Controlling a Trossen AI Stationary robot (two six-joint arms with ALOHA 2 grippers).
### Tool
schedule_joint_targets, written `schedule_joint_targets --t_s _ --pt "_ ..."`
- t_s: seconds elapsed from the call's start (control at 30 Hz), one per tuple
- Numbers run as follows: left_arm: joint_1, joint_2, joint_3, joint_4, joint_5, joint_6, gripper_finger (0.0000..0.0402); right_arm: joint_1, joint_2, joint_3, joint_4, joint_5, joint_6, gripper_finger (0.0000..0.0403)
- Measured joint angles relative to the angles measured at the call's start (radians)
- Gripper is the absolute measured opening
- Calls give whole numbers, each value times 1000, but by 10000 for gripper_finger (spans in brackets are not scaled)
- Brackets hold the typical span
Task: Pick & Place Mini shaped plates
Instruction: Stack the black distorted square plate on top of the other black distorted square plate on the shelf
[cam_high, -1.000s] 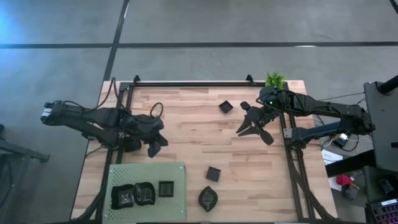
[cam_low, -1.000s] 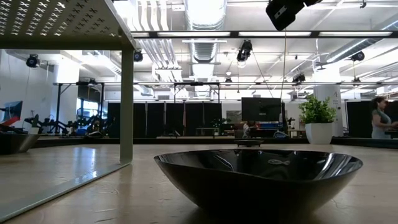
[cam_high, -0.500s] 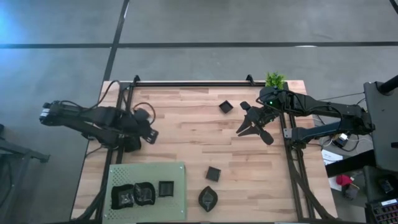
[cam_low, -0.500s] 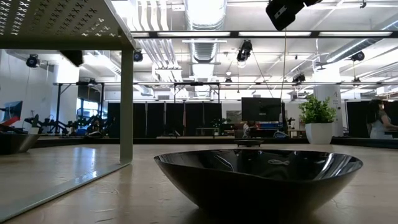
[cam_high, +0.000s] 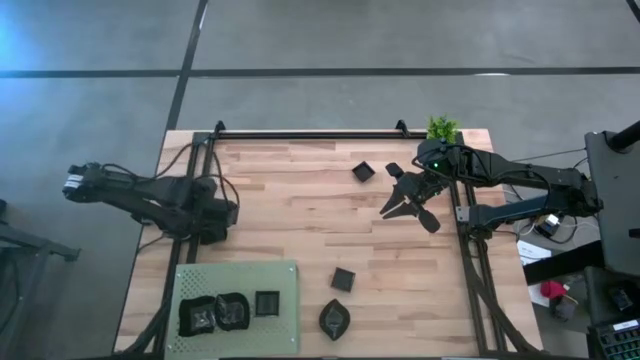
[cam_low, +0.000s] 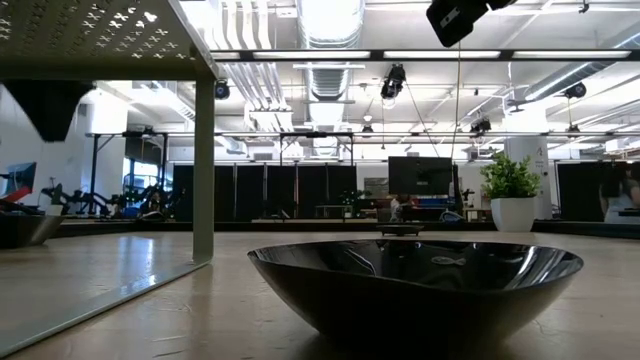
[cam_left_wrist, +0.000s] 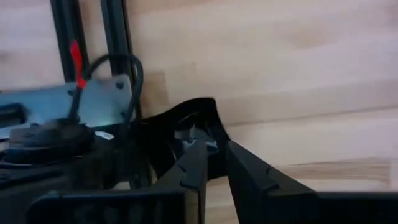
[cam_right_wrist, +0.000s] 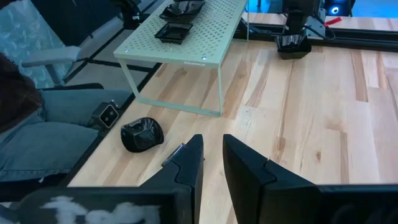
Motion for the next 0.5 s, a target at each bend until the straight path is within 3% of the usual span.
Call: schedule_joint_targets --t_s 0.13,0.33,0.5 --pt "0 0 -66 53 47 -16 55 0 0 0 1 0 -3 57" --pt "1 0 -158 241 40 4 55 0 0 0 1 0 0 57" --pt "2 0 -208 284 28 -1 55 0 0 0 17 0 0 57"
